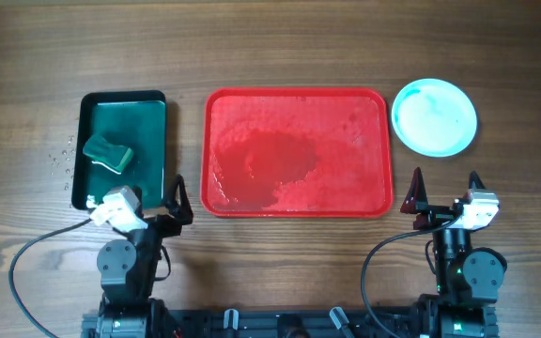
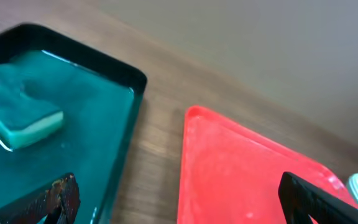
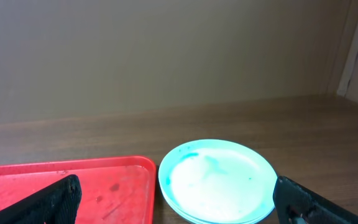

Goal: Clean dirty plates on tray and stack at the side

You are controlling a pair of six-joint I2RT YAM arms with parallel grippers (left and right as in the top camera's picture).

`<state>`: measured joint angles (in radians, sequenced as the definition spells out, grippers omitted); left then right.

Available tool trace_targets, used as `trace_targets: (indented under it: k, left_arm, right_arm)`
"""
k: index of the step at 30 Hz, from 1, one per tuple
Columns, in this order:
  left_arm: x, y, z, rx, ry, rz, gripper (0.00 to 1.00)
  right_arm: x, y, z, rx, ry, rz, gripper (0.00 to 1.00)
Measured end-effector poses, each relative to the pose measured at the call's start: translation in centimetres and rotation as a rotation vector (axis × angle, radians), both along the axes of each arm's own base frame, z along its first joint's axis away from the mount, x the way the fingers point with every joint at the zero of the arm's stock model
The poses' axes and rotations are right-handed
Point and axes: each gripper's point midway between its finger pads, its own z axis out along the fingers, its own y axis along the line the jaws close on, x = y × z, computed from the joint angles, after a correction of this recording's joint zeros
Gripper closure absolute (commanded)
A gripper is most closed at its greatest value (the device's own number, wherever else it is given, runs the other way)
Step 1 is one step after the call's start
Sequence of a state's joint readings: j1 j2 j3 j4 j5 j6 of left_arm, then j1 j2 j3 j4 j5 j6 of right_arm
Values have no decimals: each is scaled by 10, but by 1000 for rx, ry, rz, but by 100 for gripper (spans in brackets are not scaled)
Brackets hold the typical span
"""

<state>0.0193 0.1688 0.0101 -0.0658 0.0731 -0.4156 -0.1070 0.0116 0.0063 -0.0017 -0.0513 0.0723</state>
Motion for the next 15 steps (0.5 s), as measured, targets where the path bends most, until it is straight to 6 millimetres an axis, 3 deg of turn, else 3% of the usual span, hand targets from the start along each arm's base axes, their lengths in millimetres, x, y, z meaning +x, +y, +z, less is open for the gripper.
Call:
trace_targets:
  k: [7,15]
  left_arm:
    - [-4,3,33,147,-153,-3,0]
    - [-5,-4,34,331,-167,-58,0]
  right_arm:
    - [0,0,0,0,0,0,0]
    - [0,0,0,0,0,0,0]
